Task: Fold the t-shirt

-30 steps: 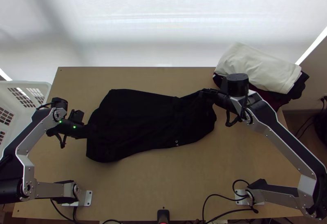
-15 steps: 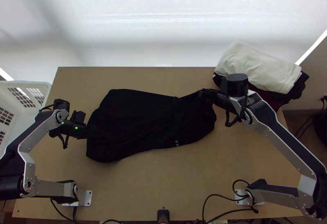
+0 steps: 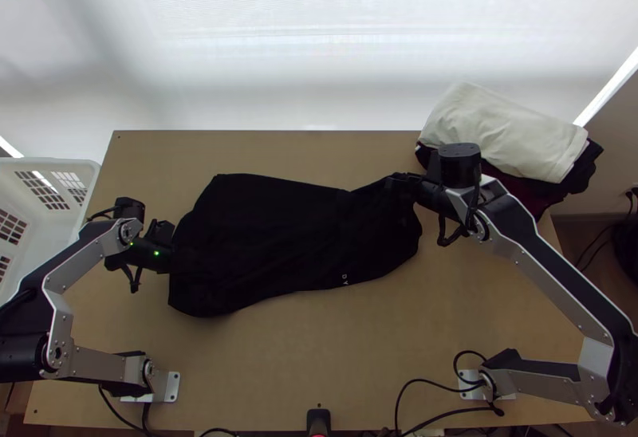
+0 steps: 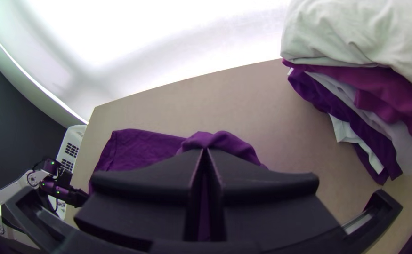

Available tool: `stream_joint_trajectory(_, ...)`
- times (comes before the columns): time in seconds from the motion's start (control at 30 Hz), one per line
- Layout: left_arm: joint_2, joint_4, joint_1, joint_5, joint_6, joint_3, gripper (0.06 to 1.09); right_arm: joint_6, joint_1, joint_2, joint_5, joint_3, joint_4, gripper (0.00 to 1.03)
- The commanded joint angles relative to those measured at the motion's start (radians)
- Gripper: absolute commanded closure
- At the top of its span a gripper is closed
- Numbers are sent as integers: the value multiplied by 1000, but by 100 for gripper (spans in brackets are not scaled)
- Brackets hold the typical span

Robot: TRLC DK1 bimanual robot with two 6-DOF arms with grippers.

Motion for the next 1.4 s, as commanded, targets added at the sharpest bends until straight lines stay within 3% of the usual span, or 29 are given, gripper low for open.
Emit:
stream_joint_trajectory(0.0,13,17,-21,1,-15,-45,61,18,7,15,-5,15,10,100)
stream_joint_trajectory(0.07,1,44,-32,1,-35,-60,68,18,7,14,-3,13,10,100)
stream_joint_trajectory(0.2,-24,118,-37,1,-95,-85,101,18,7,10,-5,13,10,100)
stream_joint_trajectory(0.23,-27,130,-37,1,-107,-89,105,19,7,9,-5,13,10,100)
stream_joint_trajectory(0.43,-61,110,5,0,-121,-34,105,16,2,0,-3,25,10,100)
stream_joint_trajectory(0.63,-145,11,103,1,-155,190,105,7,-25,-3,17,79,10,100)
stream_joint_trajectory(1.1,-165,-44,132,3,-367,684,105,-27,-110,72,99,398,19,100)
stream_joint_trajectory(1.23,-163,-84,124,1,-364,667,105,-28,-120,53,99,403,-7,100)
stream_joint_trajectory(1.37,-170,-83,117,0,-330,498,105,-24,-117,10,99,329,-10,100)
